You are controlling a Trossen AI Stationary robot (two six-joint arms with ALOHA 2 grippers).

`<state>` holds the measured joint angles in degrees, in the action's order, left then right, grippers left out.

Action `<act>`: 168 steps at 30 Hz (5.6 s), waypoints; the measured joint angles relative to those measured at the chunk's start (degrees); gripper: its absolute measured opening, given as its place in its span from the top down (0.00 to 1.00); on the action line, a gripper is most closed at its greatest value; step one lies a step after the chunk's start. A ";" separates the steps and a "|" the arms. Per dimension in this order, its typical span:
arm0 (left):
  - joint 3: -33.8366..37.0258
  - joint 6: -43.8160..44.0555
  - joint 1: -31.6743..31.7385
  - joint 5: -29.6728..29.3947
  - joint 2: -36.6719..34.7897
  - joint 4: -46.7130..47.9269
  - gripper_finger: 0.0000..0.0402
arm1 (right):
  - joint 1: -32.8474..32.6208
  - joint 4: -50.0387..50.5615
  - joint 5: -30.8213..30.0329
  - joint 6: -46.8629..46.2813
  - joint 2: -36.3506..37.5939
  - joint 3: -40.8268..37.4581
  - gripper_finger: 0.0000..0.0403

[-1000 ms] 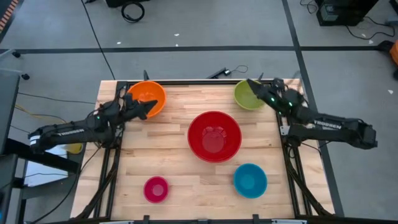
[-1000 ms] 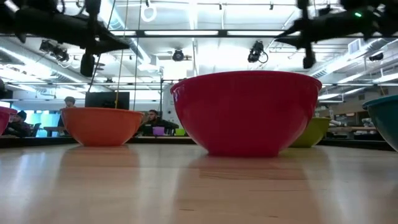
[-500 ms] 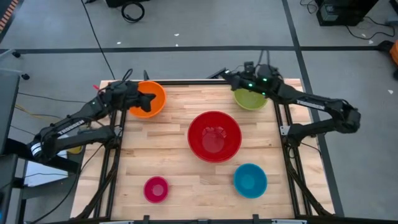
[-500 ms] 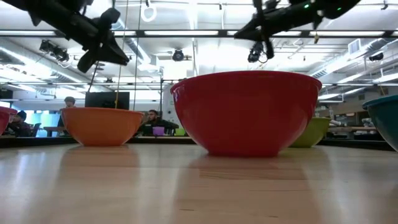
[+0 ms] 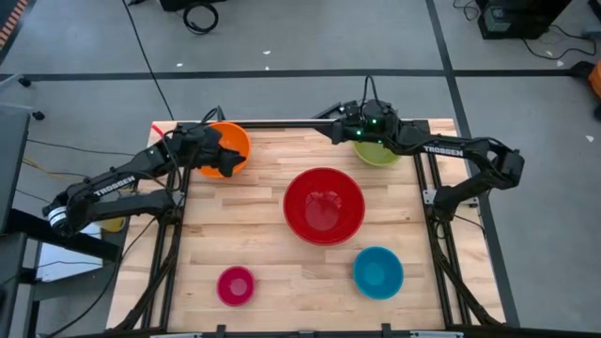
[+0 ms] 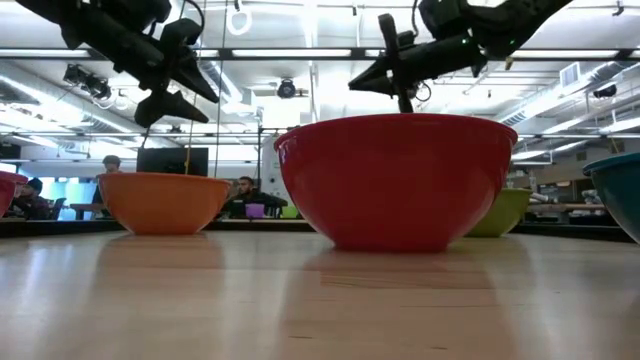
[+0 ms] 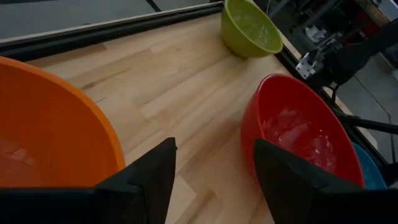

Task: Nest bowls inside each other
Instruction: Stack the orange bowl into the red bowl

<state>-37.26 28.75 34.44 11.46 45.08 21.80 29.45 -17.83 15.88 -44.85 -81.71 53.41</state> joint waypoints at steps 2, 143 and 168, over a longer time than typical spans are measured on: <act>0.00 0.00 0.00 -0.17 0.00 0.02 0.46 | -0.60 -2.17 0.72 -0.25 -1.03 0.00 0.93; -10.62 -11.60 -23.25 -24.52 28.06 11.07 0.33 | -1.24 36.79 -20.45 10.07 13.46 -0.04 0.71; -13.73 -11.91 -12.39 -25.16 31.95 20.24 0.34 | -1.59 36.79 -18.62 9.89 13.44 -0.04 0.71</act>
<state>-50.98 16.84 22.05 -13.69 77.03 42.05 27.86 18.96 -2.74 -34.96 -68.27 53.36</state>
